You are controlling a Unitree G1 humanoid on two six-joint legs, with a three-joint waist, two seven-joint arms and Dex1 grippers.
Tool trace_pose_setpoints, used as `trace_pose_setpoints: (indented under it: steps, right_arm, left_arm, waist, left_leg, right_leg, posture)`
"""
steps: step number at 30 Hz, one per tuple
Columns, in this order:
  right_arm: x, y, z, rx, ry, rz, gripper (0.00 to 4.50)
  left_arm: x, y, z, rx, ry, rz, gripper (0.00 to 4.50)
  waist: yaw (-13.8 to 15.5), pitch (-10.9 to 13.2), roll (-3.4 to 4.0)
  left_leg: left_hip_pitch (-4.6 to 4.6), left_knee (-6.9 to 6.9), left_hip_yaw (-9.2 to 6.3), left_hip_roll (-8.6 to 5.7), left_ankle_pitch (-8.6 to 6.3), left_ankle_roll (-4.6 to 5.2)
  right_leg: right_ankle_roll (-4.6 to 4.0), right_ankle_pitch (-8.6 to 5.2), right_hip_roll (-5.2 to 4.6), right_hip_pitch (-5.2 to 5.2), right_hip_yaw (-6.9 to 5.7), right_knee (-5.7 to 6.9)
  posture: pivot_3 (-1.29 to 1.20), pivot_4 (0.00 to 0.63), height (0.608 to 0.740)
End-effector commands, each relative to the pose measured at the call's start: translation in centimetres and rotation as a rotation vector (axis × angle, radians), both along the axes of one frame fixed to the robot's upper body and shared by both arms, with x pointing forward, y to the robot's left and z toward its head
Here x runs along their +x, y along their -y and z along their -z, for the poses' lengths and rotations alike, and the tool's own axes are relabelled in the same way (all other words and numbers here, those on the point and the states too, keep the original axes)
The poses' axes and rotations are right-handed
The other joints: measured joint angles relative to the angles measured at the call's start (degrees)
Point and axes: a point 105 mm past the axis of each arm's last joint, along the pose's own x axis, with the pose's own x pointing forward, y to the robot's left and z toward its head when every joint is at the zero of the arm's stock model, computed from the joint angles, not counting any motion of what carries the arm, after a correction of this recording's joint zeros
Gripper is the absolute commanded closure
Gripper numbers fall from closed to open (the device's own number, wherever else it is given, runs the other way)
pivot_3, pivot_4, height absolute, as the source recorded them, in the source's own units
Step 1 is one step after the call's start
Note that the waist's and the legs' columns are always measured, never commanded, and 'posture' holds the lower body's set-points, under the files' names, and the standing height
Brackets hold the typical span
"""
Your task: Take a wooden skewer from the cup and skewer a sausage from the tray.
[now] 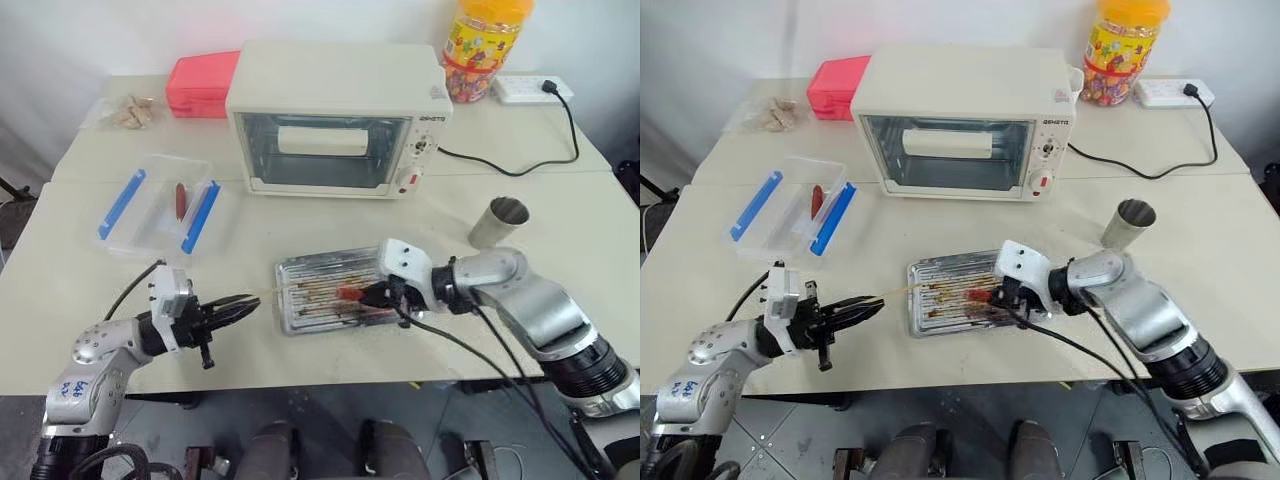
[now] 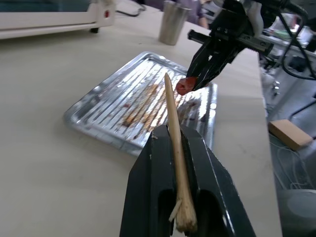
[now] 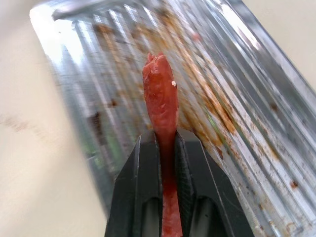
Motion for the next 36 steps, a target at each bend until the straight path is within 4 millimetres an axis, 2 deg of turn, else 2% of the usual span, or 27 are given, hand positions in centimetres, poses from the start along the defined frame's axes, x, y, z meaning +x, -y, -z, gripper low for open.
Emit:
trace_pose_setpoints:
  steps: [1,5,13,36]
  right_arm:
    - [-0.1,1.2,-2.3,-0.042,0.083,-0.139,4.44]
    - [0.1,1.3,-2.8,-0.07,0.084,-0.171,4.44]
    - [0.1,0.2,-3.8,-0.096,0.089,-0.189,4.44]
    - [-0.1,-0.4,-3.4,-0.133,0.079,-0.177,4.44]
  left_arm:
    - [-0.2,1.0,-0.3,0.013,0.015,0.084,4.5]
    - [-0.2,1.8,-0.3,0.019,0.015,0.126,4.5]
    - [-0.2,3.0,0.1,0.016,0.007,0.151,4.5]
    - [0.2,3.8,0.4,-0.014,0.016,0.145,4.5]
  waist:
    - [-0.1,0.0,-0.01]
    - [-0.1,0.0,-0.01]
    - [0.1,0.0,-0.01]
    - [0.0,0.0,-0.01]
  left_leg:
    - [0.01,0.0,0.02,0.02,0.0,0.0]
    - [0.02,0.01,0.05,0.06,0.0,0.01]
    - [0.01,0.01,0.03,0.07,0.0,0.01]
    - [0.0,0.03,-0.01,0.03,0.0,0.01]
  right_leg:
    - [0.0,0.0,0.01,0.0,-0.01,0.0]
    - [0.0,0.0,0.02,0.0,-0.01,0.01]
    - [0.0,0.0,0.01,-0.02,-0.01,0.02]
    - [0.0,0.0,-0.01,0.0,-0.02,0.02]
  posture:
    - [0.0,0.15,0.74]
    - [0.0,0.15,0.74]
    - [0.0,0.15,0.74]
    - [0.0,0.15,0.74]
